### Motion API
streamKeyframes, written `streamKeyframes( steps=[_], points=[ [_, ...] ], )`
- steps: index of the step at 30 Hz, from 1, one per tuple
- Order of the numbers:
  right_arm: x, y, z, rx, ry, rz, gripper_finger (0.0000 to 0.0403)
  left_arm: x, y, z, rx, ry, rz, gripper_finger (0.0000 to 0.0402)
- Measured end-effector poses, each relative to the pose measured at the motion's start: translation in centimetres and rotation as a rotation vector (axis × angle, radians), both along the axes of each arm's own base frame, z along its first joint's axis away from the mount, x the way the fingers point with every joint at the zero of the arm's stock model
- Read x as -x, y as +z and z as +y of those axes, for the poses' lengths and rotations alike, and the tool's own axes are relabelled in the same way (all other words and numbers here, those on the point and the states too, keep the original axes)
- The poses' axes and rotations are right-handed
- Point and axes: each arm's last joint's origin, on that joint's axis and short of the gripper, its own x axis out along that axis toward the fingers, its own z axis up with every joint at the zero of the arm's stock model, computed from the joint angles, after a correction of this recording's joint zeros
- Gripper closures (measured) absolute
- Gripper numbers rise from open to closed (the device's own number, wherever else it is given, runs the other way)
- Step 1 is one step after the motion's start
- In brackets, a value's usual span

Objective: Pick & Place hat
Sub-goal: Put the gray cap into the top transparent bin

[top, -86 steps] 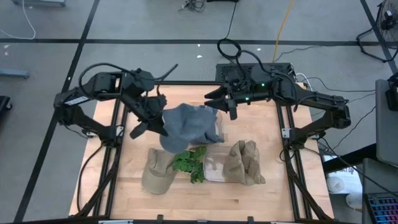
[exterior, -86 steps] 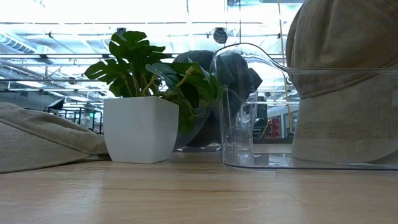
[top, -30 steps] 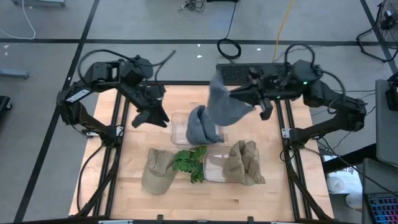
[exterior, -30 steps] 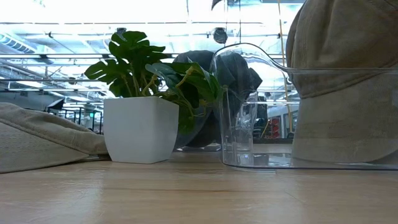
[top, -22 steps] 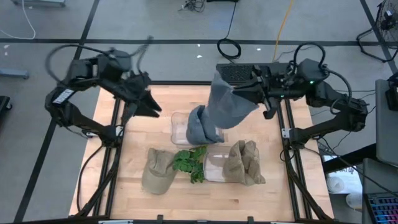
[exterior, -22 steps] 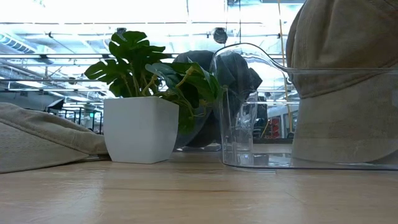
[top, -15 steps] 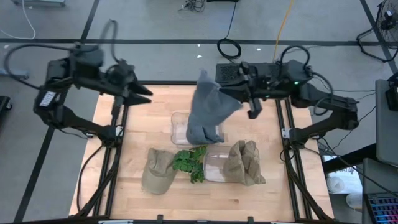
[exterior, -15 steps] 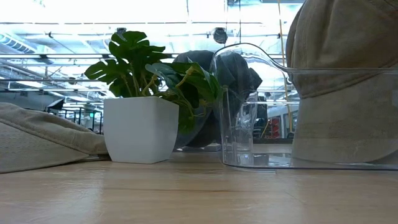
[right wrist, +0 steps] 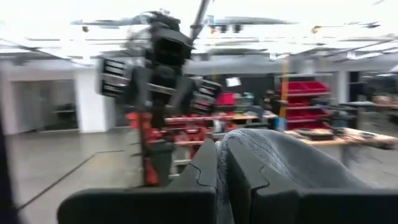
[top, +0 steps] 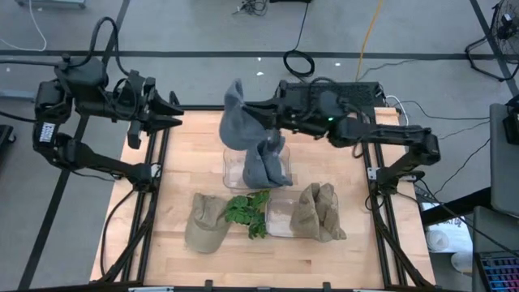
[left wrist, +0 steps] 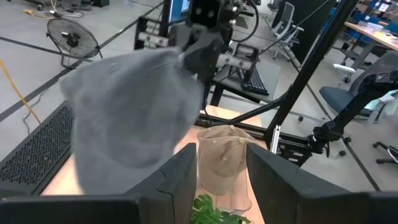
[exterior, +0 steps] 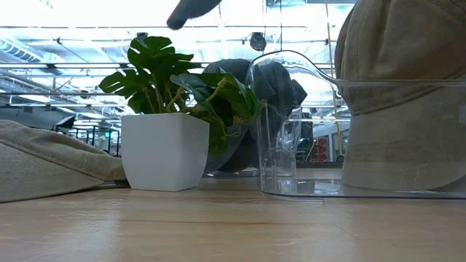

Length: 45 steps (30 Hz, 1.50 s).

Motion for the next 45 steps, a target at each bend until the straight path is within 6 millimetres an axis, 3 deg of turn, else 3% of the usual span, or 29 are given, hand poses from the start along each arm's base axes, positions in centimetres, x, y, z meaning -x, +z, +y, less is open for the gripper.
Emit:
streamKeyframes(
  steps=[7,20,36,45],
  points=[
    [-3.0,-2.6,1.2,0.013,-0.221,0.034,0.0403,-0.1,-0.2,0.0,0.001,-0.001,0.022,0.0254],
    [-3.8,-4.2,5.6,0.005,-0.527,0.125,0.0403,0.2,-0.2,0.3,-0.04,0.11,0.03,0.0254],
    [-6.7,-9.0,8.5,-0.021,-0.511,0.251,0.0403,0.2,-0.2,0.5,-0.045,0.179,0.027,0.0254],
    [-8.1,-11.6,8.6,-0.021,-0.535,0.342,0.0403,0.2,-0.2,0.5,-0.04,0.17,0.027,0.0254]
  ],
)
